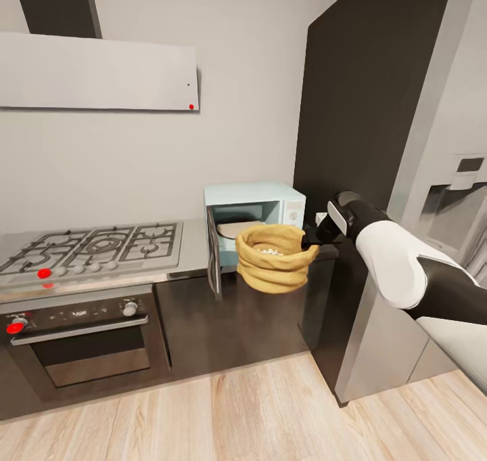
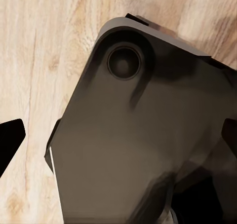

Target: In the kitchen, take the popcorn bag from the countertop, put it into the microwave, and heat it until the popcorn is cooked so the cooked popcorn ends up inside the bag.

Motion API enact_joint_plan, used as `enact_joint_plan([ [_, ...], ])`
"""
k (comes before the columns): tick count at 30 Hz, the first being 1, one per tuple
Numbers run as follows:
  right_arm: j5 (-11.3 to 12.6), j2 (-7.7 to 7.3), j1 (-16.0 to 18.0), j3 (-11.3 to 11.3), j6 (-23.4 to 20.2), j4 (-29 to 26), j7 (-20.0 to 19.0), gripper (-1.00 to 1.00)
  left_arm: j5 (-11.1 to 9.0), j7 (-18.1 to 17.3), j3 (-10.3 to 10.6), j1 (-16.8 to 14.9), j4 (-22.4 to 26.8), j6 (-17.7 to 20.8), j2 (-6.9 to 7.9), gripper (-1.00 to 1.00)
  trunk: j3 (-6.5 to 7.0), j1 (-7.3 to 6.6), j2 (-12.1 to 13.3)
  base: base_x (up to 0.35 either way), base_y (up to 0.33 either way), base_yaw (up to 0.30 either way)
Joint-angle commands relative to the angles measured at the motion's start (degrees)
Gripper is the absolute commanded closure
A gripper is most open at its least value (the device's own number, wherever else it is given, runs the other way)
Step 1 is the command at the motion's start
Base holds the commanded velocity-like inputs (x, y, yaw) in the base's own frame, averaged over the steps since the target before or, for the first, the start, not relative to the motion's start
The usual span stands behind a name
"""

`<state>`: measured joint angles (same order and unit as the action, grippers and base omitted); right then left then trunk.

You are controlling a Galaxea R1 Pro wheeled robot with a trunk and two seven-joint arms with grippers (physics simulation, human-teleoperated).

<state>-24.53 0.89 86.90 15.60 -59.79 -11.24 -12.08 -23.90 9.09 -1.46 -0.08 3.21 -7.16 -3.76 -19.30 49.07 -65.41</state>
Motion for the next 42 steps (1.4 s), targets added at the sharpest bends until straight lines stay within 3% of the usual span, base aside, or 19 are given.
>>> enact_joint_plan([
  [1,-0.6,0.06,0.0,0.3,-0.2,-0.1,-0.4,1.0,-0.1,0.1,-0.1,0.0,0.0,-0.1,-0.02,-1.0,0.12,-0.22,0.4,0.0,0.0,0.0],
  [11,-0.6,0.07,0.0,0.3,-0.2,-0.1,-0.4,1.0,-0.1,-0.2,-0.1,0.0,0.0,0.0,0.06,-1.0,0.12,-0.22,0.4,0.02,0.0,0.0],
  [25,-0.2,0.0,0.0,0.4,-0.2,0.7,-0.6,1.0,-0.1,-0.5,0.0,0.0,0.0,0.0,0.07,-1.0,0.12,-0.22,0.4,0.307,0.0,0.0],
  [29,3.8,-0.01,0.0,0.6,-0.2,0.7,-0.5,1.0,-0.1,-0.5,0.0,0.0,0.0,0.0,0.07,-1.0,0.12,-0.22,0.4,0.321,0.0,0.0],
  [42,4.1,0.64,-0.3,0.5,-0.2,1.5,0.2,1.0,-0.1,-0.5,0.0,0.0,0.0,0.0,0.07,-1.0,0.12,-0.22,0.4,0.21,0.0,0.0],
])
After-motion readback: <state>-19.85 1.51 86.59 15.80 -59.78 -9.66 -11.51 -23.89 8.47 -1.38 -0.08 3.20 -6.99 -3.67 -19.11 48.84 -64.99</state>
